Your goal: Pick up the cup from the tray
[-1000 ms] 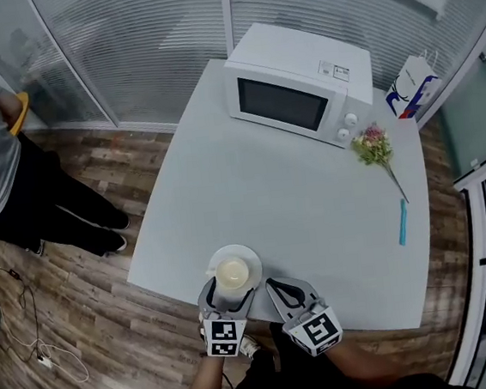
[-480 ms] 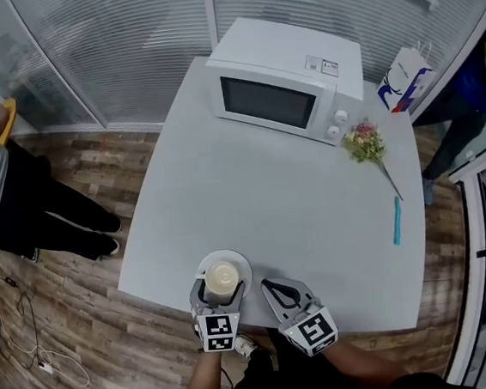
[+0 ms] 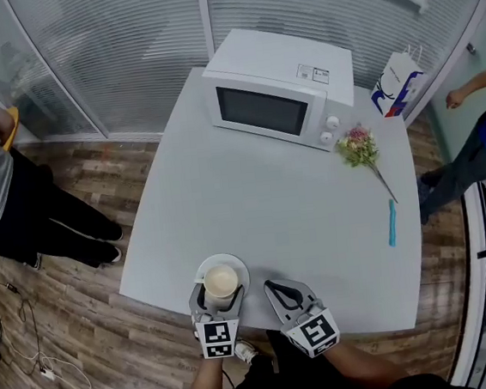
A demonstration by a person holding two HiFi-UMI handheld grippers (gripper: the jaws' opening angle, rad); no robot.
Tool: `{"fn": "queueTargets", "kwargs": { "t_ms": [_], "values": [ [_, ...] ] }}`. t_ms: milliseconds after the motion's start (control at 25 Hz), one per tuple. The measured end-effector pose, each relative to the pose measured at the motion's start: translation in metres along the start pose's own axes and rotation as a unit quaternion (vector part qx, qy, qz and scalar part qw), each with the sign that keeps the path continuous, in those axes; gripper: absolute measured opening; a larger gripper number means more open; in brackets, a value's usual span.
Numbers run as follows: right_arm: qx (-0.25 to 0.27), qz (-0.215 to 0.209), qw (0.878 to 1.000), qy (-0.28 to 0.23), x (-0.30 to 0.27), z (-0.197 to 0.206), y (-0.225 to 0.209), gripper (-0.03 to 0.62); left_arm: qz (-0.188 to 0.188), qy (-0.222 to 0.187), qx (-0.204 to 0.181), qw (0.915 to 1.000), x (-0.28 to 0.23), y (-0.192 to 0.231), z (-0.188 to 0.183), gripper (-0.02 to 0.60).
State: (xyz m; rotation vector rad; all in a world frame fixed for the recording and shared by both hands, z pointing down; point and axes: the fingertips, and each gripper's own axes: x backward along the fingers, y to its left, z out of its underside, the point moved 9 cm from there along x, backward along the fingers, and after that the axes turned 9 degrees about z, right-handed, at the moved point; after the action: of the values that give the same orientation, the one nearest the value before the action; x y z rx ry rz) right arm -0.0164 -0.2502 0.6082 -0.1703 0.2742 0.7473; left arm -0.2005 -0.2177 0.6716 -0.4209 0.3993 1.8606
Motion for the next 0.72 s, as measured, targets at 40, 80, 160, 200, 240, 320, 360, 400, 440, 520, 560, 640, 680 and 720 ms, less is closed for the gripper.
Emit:
{"fn": "queueTargets", "kwargs": {
  "t_ms": [40,80,160,200,240,320,360,400,440,520,560,640,680,720],
  "values": [
    [0.001,0.001,1.0,-0.003,0.001,-0.002,0.0,0.005,-0.001,-0.005,-0.003,1.0,0.003,-0.001,-0.004,0.402],
    [0.002,0.003,1.0,-0.007,0.003,-0.004,0.0,0.005,-0.001,-0.011,-0.005,0.9999,0.006,-0.001,-0.009,0.402],
    [0.002,0.006,1.0,-0.015,0.006,-0.008,-0.001,0.005,0.0,-0.021,-0.011,0.9997,0.013,-0.003,-0.02,0.402],
    [0.003,0.008,1.0,-0.019,0.008,-0.01,-0.001,0.005,0.0,-0.026,-0.014,0.9996,0.017,-0.004,-0.026,0.402],
    [0.003,0.01,1.0,-0.023,0.009,-0.013,-0.002,0.006,0.001,-0.032,-0.017,0.9994,0.02,-0.006,-0.031,0.402],
    [0.005,0.014,0.999,-0.03,0.012,-0.019,-0.002,0.005,0.002,-0.044,-0.022,0.9988,0.029,-0.007,-0.043,0.402],
    [0.007,0.016,0.999,-0.034,0.013,-0.023,-0.002,0.005,0.002,-0.052,-0.024,0.9984,0.034,-0.008,-0.049,0.402],
    [0.009,0.018,0.999,-0.039,0.014,-0.027,-0.002,0.005,0.002,-0.058,-0.026,0.998,0.038,-0.008,-0.055,0.402],
    [0.012,0.02,0.999,-0.045,0.015,-0.032,-0.003,0.006,0.001,-0.065,-0.027,0.9975,0.042,-0.008,-0.06,0.402],
    [0.018,0.024,0.998,-0.059,0.014,-0.041,-0.004,0.005,0.0,-0.077,-0.03,0.9966,0.049,-0.006,-0.07,0.402],
    [0.021,0.026,0.997,-0.065,0.014,-0.047,-0.004,0.005,-0.001,-0.082,-0.032,0.9961,0.051,-0.005,-0.075,0.402],
    [0.026,0.028,0.996,-0.078,0.014,-0.057,-0.003,0.005,0.0,-0.094,-0.034,0.995,0.059,-0.003,-0.084,0.402],
    [0.028,0.028,0.996,-0.085,0.015,-0.063,-0.001,0.005,0.001,-0.099,-0.036,0.9944,0.064,-0.003,-0.089,0.402],
    [0.029,0.029,0.995,-0.091,0.016,-0.068,0.001,0.005,0.001,-0.105,-0.037,0.9938,0.069,-0.002,-0.093,0.402]
  ]
}}
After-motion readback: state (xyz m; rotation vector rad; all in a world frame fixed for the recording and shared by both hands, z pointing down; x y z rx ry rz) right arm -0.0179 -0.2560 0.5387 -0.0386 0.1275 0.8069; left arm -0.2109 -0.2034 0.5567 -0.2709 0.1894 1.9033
